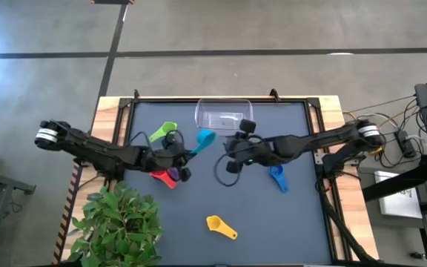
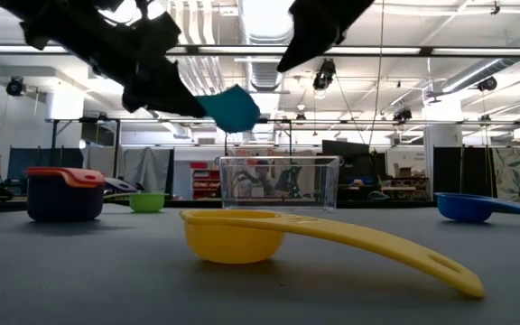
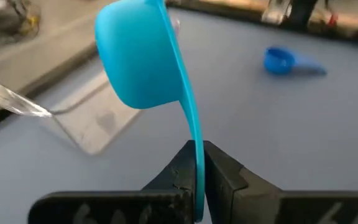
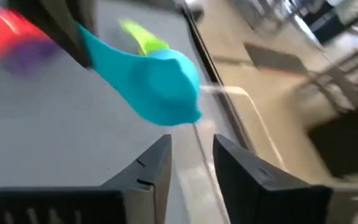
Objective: Nest measuring cups in basket
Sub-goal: Stack the light blue measuring cup on top of the red measuring cup
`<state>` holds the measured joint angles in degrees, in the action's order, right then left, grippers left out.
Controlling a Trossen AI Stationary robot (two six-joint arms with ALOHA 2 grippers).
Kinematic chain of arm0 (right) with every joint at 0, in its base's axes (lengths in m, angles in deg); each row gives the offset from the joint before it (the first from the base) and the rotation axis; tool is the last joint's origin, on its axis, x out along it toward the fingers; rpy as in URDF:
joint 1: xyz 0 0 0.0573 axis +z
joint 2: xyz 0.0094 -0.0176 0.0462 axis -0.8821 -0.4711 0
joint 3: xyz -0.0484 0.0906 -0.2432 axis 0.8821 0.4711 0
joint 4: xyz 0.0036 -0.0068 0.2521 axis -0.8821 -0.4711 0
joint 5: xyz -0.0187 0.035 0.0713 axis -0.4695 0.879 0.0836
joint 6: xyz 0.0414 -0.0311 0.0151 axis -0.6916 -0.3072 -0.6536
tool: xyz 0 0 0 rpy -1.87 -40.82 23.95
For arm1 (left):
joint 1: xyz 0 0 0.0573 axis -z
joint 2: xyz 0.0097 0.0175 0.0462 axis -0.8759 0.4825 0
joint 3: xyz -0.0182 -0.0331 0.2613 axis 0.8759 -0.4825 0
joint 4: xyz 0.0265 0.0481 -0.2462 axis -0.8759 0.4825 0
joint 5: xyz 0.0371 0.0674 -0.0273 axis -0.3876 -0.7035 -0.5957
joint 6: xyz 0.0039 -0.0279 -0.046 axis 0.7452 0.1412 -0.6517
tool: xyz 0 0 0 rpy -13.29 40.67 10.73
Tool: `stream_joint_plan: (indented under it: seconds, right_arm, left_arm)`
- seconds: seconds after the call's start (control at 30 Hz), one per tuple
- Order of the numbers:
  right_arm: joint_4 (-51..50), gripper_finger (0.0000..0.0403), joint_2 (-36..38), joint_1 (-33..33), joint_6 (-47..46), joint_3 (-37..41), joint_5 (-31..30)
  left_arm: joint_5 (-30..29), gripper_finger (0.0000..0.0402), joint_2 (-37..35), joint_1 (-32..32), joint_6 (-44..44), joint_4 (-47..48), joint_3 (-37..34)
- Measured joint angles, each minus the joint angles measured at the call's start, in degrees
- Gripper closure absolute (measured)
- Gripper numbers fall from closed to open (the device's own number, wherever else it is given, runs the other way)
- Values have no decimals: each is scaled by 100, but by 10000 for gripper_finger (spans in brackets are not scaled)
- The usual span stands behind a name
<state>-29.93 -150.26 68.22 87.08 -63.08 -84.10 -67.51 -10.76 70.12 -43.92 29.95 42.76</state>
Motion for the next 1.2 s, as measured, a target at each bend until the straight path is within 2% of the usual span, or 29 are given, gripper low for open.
stream_joint_plan:
  seconds: [0.1, 0.23, 0.33, 0.43, 0.53, 0.83, 1.03, 1.2]
  right_arm:
    - [1522, 274, 581, -10, 65, 972, 369]
    - [4133, 259, 1127, -140, 2, 2327, 833]
    - [5854, 251, 1238, -286, -353, 3079, 1132]
    - [6863, 246, 1124, -412, -820, 3452, 1162]
    - [7234, 243, 917, -495, -1166, 3502, 1175]
    - [7160, 243, 218, -524, -1485, 3068, 1383]
    - [7182, 250, 31, -541, -1727, 2983, 1453]
    - [6965, 299, 85, -562, -1734, 2985, 1460]
  left_arm:
    - [-63, 401, -272, 94, 148, -907, -396]
    - [-69, 401, -373, 248, 701, -2786, -1036]
    - [-46, 401, -173, 295, 1080, -4185, -1394]
    - [-8, 401, 187, 300, 1400, -5354, -1597]
    - [73, 401, 615, 295, 1698, -5841, -1564]
    - [86, 401, 1711, 283, 1996, -6042, -825]
    - [112, 402, 1806, 285, 2127, -6078, -715]
    - [161, 401, 1724, 285, 2140, -6204, -761]
